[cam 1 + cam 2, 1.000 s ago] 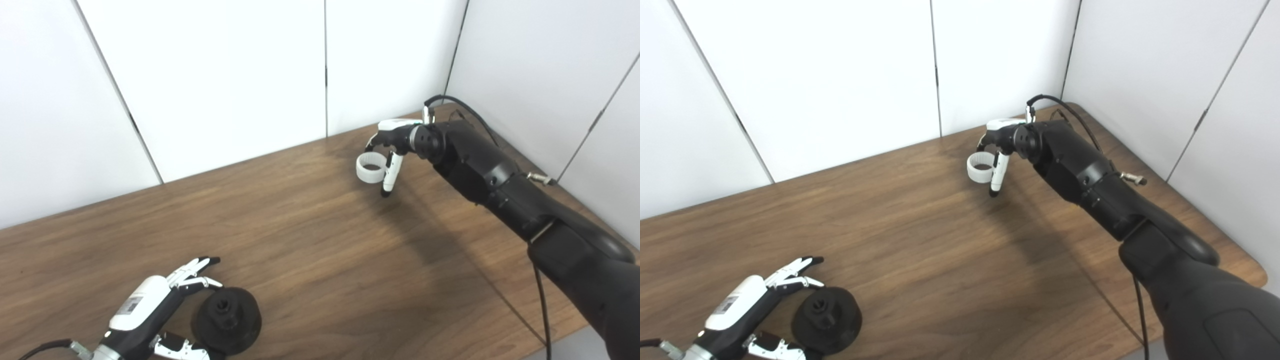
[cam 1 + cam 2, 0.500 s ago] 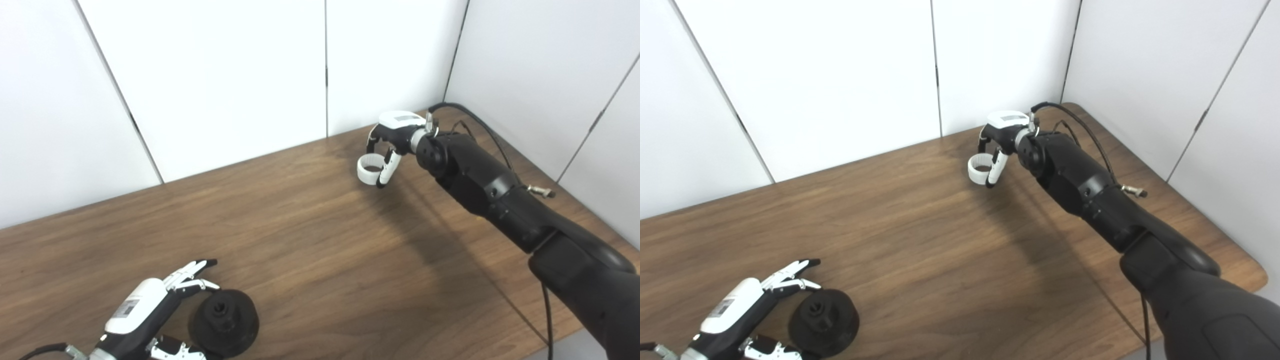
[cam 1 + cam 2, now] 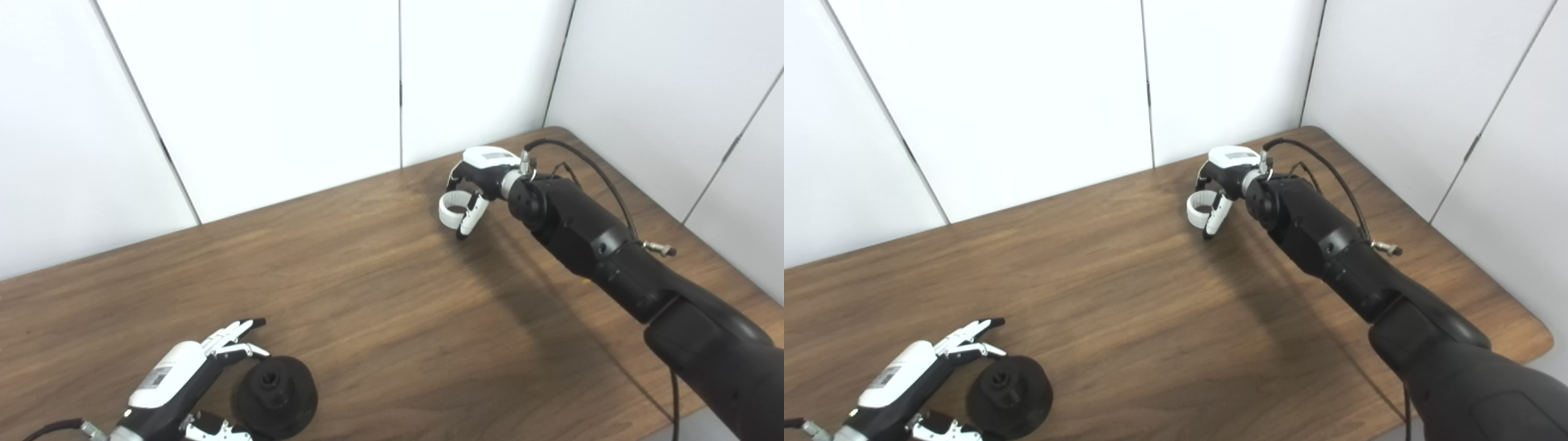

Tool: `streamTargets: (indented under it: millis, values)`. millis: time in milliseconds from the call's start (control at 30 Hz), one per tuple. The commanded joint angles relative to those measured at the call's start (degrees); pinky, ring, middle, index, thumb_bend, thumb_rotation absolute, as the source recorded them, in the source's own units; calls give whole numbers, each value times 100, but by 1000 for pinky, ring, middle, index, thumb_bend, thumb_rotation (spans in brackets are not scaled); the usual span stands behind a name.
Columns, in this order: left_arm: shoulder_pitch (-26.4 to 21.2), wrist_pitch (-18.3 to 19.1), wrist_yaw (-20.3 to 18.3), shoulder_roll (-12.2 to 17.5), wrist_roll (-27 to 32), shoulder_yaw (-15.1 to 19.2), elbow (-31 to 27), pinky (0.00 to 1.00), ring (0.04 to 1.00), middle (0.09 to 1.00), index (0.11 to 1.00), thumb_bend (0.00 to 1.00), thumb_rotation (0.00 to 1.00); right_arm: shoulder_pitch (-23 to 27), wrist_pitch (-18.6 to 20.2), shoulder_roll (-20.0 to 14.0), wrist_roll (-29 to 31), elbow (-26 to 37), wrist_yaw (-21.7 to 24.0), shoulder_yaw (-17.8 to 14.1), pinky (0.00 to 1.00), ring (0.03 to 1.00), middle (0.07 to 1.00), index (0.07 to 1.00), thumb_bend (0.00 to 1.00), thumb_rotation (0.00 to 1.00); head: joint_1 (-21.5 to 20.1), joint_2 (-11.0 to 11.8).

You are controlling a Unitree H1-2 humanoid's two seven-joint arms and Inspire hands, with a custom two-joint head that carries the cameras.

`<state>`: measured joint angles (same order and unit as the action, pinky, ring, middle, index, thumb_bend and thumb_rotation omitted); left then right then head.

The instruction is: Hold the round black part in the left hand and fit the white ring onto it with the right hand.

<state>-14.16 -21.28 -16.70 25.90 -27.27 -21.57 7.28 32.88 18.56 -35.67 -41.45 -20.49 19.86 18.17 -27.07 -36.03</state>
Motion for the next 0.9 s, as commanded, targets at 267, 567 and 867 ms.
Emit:
streamTargets:
  millis: [267, 567, 867]
  values:
    - [103, 158, -205, 169, -162, -21, -17, 949, 982, 967, 489, 522, 71, 23, -170, 94, 37, -58, -585, -178, 757, 813, 813, 565, 674, 157, 48, -35]
    - [137, 178, -216, 164, -119, 3, -52, 960, 983, 966, 489, 522, 70, 6, -325, 9, -78, -36, -816, -100, 706, 795, 774, 484, 518, 130, 65, -76]
    - [145, 219, -221, 146, -134, 8, -90, 959, 980, 965, 489, 522, 70, 1, -532, -92, -34, 102, -809, -160, 692, 795, 761, 483, 522, 128, 109, -124]
